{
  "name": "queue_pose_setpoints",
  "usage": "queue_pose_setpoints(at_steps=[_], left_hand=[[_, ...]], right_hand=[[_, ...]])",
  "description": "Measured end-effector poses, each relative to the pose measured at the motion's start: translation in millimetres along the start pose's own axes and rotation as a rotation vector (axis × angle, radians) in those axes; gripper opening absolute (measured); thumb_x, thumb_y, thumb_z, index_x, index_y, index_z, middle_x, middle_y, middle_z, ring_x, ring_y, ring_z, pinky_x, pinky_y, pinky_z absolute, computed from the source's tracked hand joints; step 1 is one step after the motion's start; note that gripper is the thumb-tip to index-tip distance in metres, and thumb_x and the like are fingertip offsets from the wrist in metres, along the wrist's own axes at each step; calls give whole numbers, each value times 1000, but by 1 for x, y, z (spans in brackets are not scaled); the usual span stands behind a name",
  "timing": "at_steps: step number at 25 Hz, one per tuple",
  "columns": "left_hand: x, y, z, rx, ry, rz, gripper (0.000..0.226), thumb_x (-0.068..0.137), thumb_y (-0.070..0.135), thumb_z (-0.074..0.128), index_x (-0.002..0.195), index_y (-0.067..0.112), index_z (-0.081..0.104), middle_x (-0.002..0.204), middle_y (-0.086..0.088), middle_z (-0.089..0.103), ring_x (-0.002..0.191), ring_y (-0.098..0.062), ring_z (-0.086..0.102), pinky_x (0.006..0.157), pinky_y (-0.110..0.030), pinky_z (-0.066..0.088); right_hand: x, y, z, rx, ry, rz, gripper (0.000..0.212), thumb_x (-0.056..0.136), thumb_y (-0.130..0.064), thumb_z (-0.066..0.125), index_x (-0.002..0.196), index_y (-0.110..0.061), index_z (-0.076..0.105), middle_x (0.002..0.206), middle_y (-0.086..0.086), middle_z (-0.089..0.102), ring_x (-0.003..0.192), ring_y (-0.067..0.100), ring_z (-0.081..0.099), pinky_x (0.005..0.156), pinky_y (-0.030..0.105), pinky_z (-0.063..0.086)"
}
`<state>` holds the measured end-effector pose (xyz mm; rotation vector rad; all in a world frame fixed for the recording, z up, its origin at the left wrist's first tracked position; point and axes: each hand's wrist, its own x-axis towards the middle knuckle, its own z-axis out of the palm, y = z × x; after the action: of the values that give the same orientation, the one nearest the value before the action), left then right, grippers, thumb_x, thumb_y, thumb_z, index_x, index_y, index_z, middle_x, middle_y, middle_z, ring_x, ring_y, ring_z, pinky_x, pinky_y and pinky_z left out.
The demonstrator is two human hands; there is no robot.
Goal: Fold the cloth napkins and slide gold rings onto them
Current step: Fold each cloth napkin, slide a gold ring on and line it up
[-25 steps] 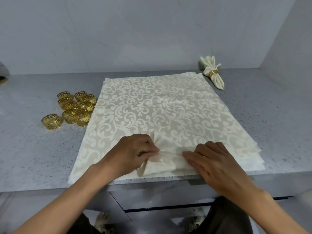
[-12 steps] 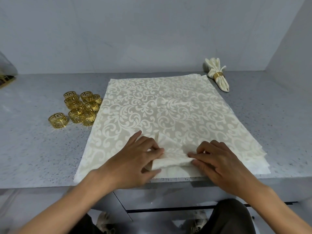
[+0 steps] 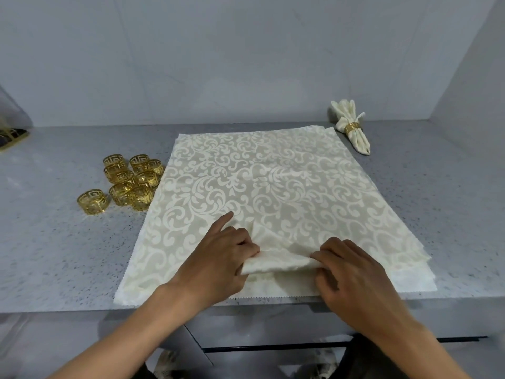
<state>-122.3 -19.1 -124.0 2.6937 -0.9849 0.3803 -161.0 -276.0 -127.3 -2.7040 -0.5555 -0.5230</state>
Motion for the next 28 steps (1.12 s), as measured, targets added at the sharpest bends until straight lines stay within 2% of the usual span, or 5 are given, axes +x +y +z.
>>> queue_pose_setpoints(at_steps=[5, 8, 13, 24, 28], left_hand=[[42, 30, -77, -489, -116, -431, 27, 72, 32, 73, 61, 11, 61, 52, 4, 58, 45, -9, 49, 48, -25, 39], [83, 7, -83, -974, -433, -852, 22, 71, 11, 80, 89, 5, 68, 89, -12, 75, 82, -23, 73, 78, -37, 60], [93, -22, -43, -1002, -678, -1026, 13, 79, 9, 70, 91, 4, 71, 86, -15, 69, 79, -28, 66, 72, -34, 53], [63, 2, -19, 97, 74, -201, 40, 89, 24, 58, 127, 11, 61, 133, -4, 58, 126, -27, 52, 107, -33, 31], [46, 11, 26, 5, -300, -172, 59, 105, 44, 18, 158, 21, 5, 165, 5, -5, 150, -10, -13, 123, -36, -2]], right_hand=[[34, -8, -46, 248, -77, 201, 25, 80, -31, 41, 56, -23, 38, 52, -9, 40, 50, 9, 40, 49, 23, 25], [86, 19, -54, 390, -350, 386, 27, 72, -36, 48, 51, -21, 41, 52, -9, 41, 46, 6, 36, 52, 30, 31], [68, 7, 0, 197, -424, 135, 55, 105, -43, 28, 156, -26, 17, 159, -13, 23, 146, 5, 16, 113, 13, 0], [61, -1, 45, -97, -340, 108, 87, 81, -58, -21, 157, -21, 2, 165, -4, 4, 152, 13, -1, 119, 28, -7], [60, 5, 45, -124, -374, 120, 90, 78, -61, -32, 156, -22, -8, 164, -5, -9, 150, 10, -11, 120, 29, -10]])
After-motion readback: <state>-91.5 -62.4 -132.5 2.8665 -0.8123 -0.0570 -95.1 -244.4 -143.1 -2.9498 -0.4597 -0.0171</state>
